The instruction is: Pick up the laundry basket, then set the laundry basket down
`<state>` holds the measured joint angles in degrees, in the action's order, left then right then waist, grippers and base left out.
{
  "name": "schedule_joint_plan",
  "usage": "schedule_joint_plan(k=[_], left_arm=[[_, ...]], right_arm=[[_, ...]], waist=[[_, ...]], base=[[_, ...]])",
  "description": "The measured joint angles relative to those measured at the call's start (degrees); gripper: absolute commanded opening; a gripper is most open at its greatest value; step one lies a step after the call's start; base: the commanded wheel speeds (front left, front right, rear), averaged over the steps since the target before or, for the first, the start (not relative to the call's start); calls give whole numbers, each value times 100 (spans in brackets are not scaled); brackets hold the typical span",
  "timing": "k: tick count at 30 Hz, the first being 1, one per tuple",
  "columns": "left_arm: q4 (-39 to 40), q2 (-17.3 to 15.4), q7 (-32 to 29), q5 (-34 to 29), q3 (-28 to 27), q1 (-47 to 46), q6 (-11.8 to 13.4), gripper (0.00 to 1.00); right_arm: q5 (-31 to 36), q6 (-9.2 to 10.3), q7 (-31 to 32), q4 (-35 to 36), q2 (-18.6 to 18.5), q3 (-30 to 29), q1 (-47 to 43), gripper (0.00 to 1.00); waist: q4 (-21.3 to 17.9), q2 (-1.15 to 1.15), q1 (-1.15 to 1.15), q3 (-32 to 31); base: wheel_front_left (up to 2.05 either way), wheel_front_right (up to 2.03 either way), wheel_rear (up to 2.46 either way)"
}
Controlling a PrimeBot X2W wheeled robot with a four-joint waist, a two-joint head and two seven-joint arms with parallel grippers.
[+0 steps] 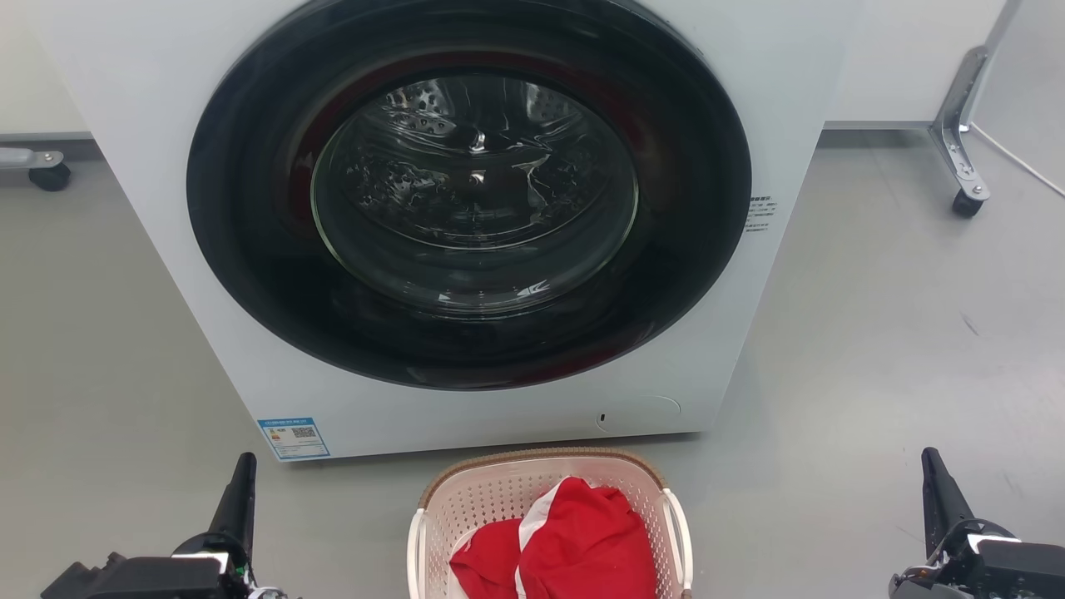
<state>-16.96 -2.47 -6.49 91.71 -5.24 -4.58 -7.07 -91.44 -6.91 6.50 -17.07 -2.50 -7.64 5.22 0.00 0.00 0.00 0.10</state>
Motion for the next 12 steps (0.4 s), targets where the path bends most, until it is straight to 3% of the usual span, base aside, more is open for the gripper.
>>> schedule_joint_plan(k=[12], left_arm=[[0,0,0,0,0,0,0,0]], right_arm=[[0,0,0,0,0,0,0,0]], waist=[[0,0,0,0]], base=[[0,0,0]])
